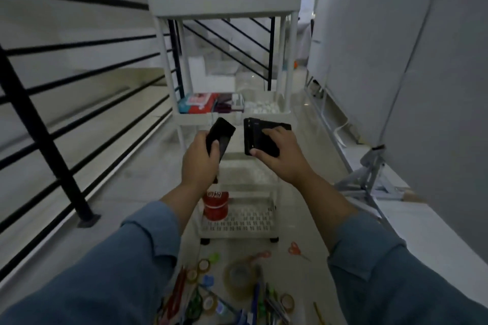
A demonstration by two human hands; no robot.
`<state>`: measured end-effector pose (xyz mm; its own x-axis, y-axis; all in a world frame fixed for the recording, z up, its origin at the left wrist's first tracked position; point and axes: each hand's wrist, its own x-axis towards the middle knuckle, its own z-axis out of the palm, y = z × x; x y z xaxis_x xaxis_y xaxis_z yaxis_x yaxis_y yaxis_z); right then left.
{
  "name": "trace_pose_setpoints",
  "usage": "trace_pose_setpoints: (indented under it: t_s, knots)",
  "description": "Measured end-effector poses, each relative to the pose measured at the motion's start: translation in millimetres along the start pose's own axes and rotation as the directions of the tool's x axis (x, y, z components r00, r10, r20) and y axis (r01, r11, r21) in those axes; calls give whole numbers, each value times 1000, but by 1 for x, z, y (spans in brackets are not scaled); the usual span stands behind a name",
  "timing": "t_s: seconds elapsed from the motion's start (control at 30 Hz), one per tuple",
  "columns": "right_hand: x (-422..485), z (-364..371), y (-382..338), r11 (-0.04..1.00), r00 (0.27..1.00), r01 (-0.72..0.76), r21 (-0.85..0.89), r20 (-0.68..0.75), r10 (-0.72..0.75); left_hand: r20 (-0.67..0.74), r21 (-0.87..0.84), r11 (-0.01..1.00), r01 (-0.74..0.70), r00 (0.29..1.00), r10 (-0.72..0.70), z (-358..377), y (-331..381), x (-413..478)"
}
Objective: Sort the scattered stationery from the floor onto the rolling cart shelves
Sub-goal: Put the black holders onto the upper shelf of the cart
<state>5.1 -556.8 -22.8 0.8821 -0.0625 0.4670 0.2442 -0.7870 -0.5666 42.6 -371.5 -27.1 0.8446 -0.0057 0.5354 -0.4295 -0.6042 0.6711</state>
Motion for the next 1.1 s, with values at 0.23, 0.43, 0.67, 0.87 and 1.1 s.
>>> trace_pose_setpoints:
  t_s: [0.23,0.43,0.67,0.87,1.1]
  knots:
    - [116,17,-22,996,991,22,-82,-132,-33,-110,-177,984,-35,994,15,2,1,82]
    - [192,11,-11,870,949,-151,-469,177,260,-116,-244,970,-16,993,-13,10,-4,127]
    - [225,21,18,775,885,-200,-599,228,405,-69,-322,945,-53,997,33,30,-7,141]
    - [222,26,26,762,911,-142,-631,218,351,-38,-341,939,-38,999,26,41,-9,148]
    - [225,24,29,775,927,-124,-619,206,313,-31,-341,940,-16,1000,6,45,-11,149]
